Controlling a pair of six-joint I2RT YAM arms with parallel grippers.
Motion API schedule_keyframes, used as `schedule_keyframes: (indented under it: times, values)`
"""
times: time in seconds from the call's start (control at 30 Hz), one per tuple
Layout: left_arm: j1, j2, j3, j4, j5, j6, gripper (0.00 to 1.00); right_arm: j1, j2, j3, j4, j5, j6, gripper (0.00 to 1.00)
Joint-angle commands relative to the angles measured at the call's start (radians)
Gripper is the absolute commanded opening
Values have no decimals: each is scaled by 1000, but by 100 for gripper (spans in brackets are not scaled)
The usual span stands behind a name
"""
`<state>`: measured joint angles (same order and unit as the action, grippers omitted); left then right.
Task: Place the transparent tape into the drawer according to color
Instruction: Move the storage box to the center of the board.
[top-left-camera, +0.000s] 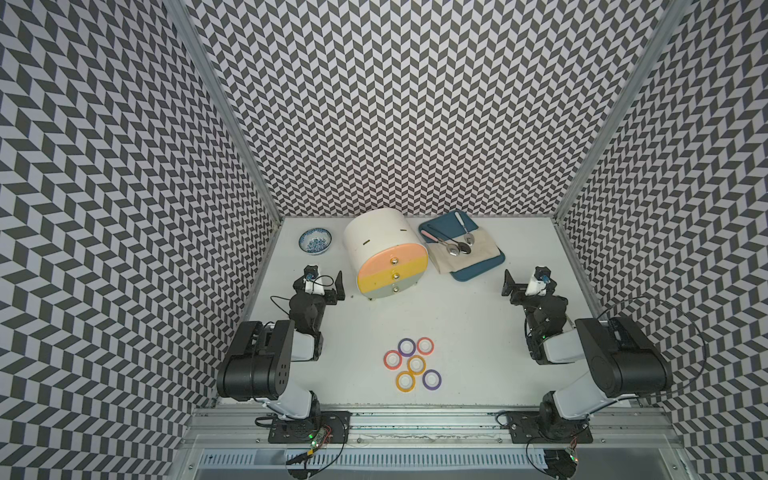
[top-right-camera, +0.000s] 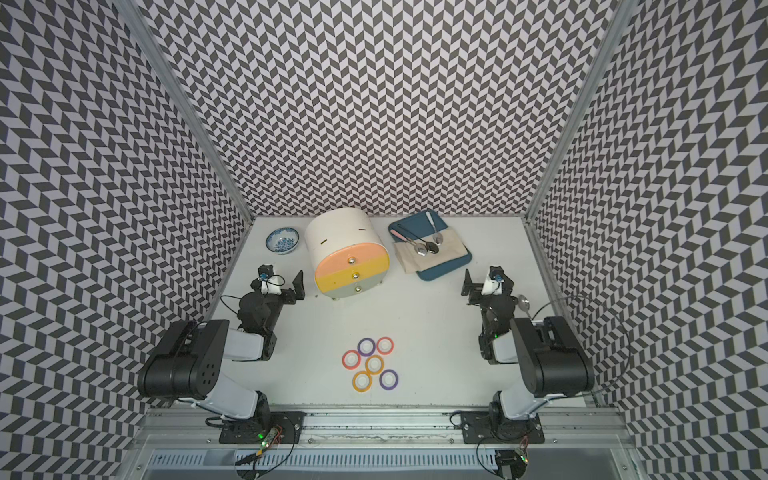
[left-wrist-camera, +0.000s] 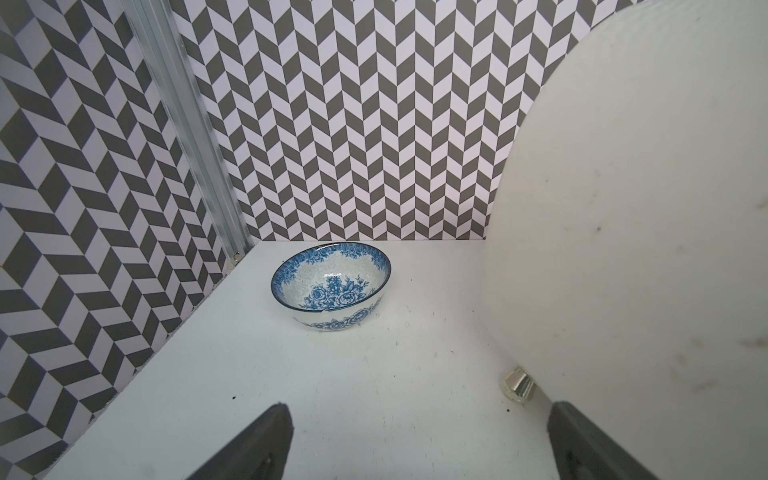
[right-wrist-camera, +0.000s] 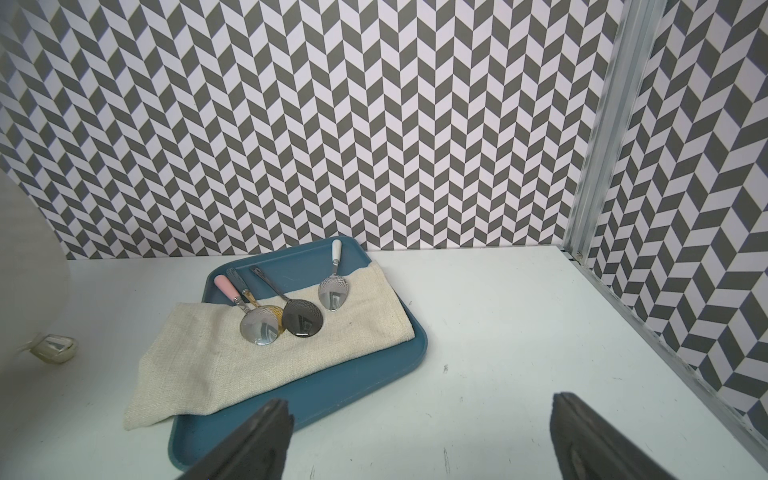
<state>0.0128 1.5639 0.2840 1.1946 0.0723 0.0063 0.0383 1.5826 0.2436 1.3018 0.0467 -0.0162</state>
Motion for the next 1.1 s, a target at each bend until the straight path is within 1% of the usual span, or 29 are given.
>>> schedule_keyframes:
  times: [0.0,0.03,0.1,0.17,0.23,0.3,0.43,0.53,0.67,0.77,0.87,0.97,1.03,1.07]
  values:
    - [-2,-21,-11,11,1,2,100,5,-23,-1,36,-13,-6,100]
    - [-2,-33,-7,-7,-2,1,100,11,-47,9,-3,-14,-14,100]
    - [-2,-83,9,-86,-21,-6,100,21,-129,52,-156,24,-17,100]
    - [-2,-137,41,-192,-29,-5,100,22,-205,123,-366,70,11,100]
    - [-3,-176,71,-277,-33,-21,100,23,-228,179,-479,119,53,100]
    - [-8,-212,107,-375,-37,-43,100,25,-234,216,-543,97,87,100]
    - [-11,-286,180,-548,-64,-78,100,57,-211,283,-629,-3,137,100]
    - [-2,-344,229,-613,-54,-94,100,86,-206,303,-672,-17,151,100]
    - [51,-353,372,-715,54,-130,100,87,-235,289,-678,-38,201,100]
    - [81,-306,510,-777,198,-159,100,88,-259,297,-704,-90,228,100]
    - [84,-232,649,-832,353,-173,100,87,-275,319,-741,-147,253,100]
    - [82,-129,788,-872,520,-169,100,88,-291,339,-778,-227,282,100]
    - [72,-45,902,-926,597,-132,100,88,-304,342,-793,-267,290,100]
    - [65,-8,953,-961,613,-108,100,88,-312,343,-804,-277,292,100]
